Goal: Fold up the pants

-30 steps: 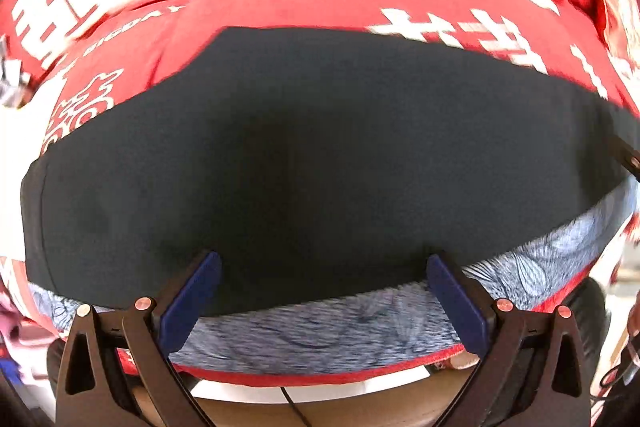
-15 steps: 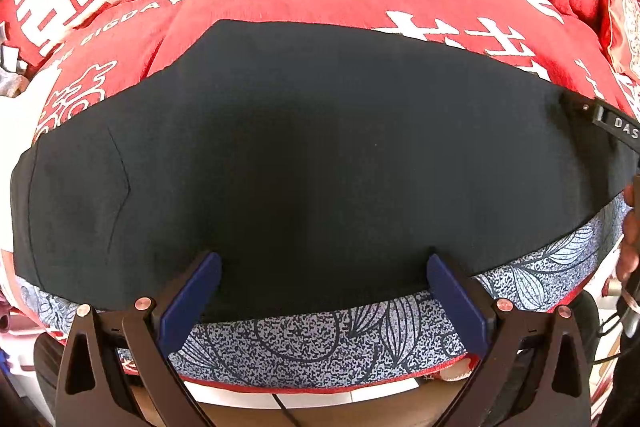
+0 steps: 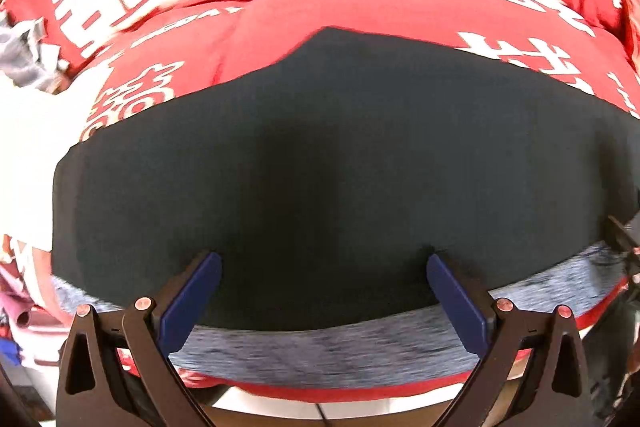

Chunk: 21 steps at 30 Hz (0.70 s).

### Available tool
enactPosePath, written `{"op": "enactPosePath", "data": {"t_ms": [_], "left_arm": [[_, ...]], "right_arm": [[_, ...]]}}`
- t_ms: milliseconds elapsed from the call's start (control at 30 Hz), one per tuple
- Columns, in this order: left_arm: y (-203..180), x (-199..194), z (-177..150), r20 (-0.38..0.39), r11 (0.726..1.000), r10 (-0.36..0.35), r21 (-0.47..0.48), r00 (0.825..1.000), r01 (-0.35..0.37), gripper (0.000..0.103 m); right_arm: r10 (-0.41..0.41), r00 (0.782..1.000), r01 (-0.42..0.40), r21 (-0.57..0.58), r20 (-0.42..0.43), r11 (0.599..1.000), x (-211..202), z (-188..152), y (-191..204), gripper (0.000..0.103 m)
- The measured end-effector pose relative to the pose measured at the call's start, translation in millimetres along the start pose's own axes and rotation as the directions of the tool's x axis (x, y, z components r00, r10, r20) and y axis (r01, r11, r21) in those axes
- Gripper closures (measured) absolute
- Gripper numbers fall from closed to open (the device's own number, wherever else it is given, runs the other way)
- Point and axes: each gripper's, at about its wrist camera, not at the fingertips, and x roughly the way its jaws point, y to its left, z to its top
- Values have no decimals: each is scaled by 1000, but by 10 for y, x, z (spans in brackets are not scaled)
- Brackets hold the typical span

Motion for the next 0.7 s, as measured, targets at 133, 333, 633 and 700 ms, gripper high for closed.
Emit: {"op": "enactPosePath", "data": {"t_ms": [133, 333, 633, 700], "left_arm": [[416, 43, -75, -20, 997, 18, -69, 1000, -20, 0], [870, 26, -253, -39, 981, 27, -189, 999, -34, 0], [116, -10, -399, 42, 996, 38, 77, 998, -41, 0], [187, 31, -433, 28, 997, 21, 70, 999, -23, 0]], "right_arm": [[-7, 1000, 7, 91, 7, 996, -48, -80, -346, 0], [-103, 994, 108, 212, -35, 971, -168, -103, -624, 0], [66, 998, -67, -93, -13, 993, -208, -112, 916, 0], [25, 999, -29, -102, -42, 994, -101, -141, 996, 0]]}}
